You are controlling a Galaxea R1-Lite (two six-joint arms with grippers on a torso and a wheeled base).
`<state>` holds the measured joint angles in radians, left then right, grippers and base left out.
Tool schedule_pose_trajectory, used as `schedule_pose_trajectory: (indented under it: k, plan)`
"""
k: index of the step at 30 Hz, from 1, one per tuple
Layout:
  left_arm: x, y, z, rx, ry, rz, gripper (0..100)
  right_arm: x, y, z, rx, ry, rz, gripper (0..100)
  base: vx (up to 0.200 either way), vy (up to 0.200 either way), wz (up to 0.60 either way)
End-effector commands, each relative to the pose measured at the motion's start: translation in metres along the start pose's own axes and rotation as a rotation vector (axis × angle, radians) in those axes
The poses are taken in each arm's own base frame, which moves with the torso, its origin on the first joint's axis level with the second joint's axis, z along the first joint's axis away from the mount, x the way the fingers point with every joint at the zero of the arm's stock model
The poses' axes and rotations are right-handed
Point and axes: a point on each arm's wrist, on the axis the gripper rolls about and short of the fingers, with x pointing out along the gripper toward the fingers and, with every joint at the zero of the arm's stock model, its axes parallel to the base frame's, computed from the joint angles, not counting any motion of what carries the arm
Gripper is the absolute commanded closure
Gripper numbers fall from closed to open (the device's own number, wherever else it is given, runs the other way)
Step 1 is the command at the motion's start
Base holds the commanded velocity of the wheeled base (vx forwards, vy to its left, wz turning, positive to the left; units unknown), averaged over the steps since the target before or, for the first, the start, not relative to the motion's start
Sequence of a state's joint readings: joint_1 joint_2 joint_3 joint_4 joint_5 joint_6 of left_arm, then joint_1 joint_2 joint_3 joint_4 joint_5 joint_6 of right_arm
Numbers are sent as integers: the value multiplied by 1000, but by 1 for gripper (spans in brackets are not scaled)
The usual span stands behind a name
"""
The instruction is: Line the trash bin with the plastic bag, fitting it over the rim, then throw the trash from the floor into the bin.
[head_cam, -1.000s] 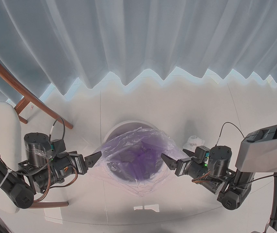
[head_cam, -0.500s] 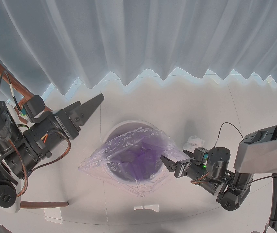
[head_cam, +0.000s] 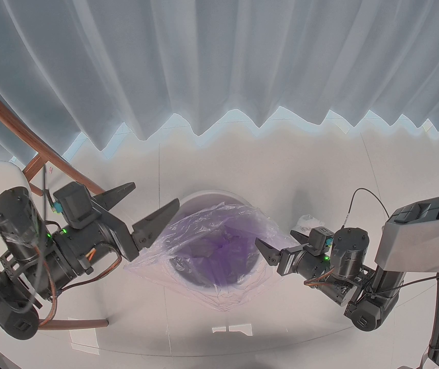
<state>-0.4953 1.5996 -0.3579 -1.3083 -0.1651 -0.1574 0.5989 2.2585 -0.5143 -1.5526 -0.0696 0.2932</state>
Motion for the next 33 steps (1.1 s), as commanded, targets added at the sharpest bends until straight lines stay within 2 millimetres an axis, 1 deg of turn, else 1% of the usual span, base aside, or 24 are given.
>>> schedule_pose_trajectory:
  k: [1, 2, 3, 4, 5, 6, 8, 13, 18, 20, 26, 30, 33]
  plan:
    - [25, 39, -76, 219, 188, 42, 0, 3, 7, 13, 5, -63, 24, 0, 0, 0, 0]
    - [36, 43, -76, 222, 176, 43, 0, 3, 7, 15, 6, -72, 26, 0, 0, 0, 0]
    - [40, 45, -77, 224, 179, 46, 0, 3, 7, 16, 6, -73, 27, 0, 0, 0, 0]
    - [49, 49, -81, 241, 179, 47, 0, 3, 8, 17, 6, -76, 28, 0, 0, 0, 0]
    - [49, 49, -81, 243, 179, 47, 0, 3, 8, 17, 6, -76, 28, 0, 0, 0, 0]
    - [58, 50, -80, 264, 160, 46, 0, 2, 7, 16, 7, -72, 25, 0, 0, 0, 0]
    - [63, 50, -80, 300, 147, 37, 0, 2, 7, 15, 7, -71, 25, 0, 0, 0, 0]
    - [76, 55, -96, 361, 174, 26, 0, 4, 7, 18, 7, -86, 18, 0, 0, 0, 0]
    - [81, 59, -106, 397, 199, 21, 0, 5, 8, 15, 6, -76, 19, 0, 0, 0, 0]
    - [84, 61, -115, 399, 221, 19, 0, 6, 7, 15, 8, -79, 19, 0, 0, 0, 0]
    - [89, 63, -122, 404, 228, 11, 0, 6, 8, 15, 8, -77, 20, 0, 0, 0, 0]
    - [87, 63, -126, 403, 246, 10, 0, 7, 7, 13, 7, -73, 19, 0, 0, 0, 0]
    - [90, 65, -129, 395, 246, 12, 0, 11, 5, 10, 8, -72, 12, 0, 0, 0, 0]
